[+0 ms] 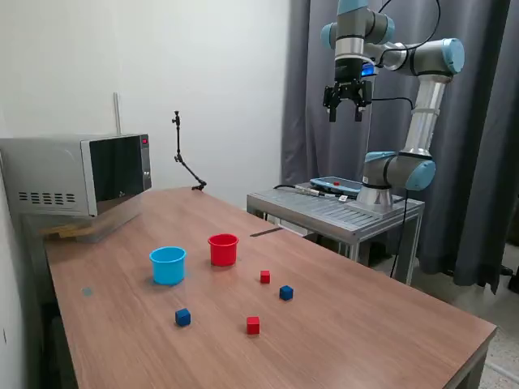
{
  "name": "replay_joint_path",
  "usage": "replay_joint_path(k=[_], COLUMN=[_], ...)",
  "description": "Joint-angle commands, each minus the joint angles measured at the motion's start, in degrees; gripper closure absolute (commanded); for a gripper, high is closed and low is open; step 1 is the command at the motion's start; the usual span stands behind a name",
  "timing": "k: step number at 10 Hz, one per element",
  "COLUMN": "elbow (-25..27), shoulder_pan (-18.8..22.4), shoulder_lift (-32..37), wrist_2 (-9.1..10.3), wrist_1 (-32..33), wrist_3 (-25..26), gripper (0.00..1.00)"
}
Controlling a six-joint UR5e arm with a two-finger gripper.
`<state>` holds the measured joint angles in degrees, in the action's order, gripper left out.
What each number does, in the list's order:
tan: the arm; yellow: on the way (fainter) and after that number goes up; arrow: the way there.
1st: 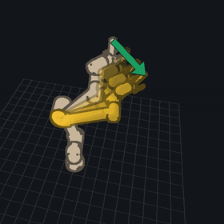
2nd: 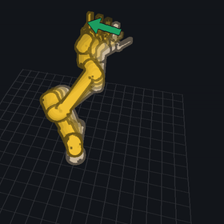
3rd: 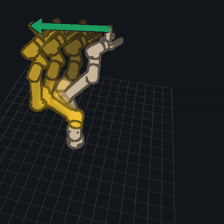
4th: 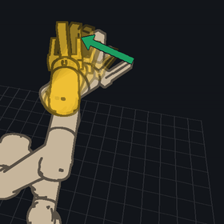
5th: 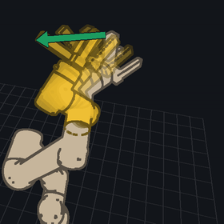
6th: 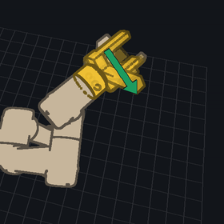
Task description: Place red objects in the red bin, and blue objects in the blue bin.
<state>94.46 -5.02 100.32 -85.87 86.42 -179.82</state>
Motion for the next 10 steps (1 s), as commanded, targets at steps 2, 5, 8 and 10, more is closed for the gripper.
replay_joint_path(k=[2,5,8,10], elbow=[-0.24,-0.24,-0.85,-1.12], shoulder_pan=[0.01,0.01,0.1,1.86], shoulder_lift=[-0.03,0.05,-0.3,-0.21], wrist_2=[0.0,0.09,-0.09,-0.09], wrist_1=[-0.02,-0.02,0.15,0.24], wrist_3=[0.0,0.09,-0.52,-0.53], gripper=[0.0,0.0,0.0,0.0])
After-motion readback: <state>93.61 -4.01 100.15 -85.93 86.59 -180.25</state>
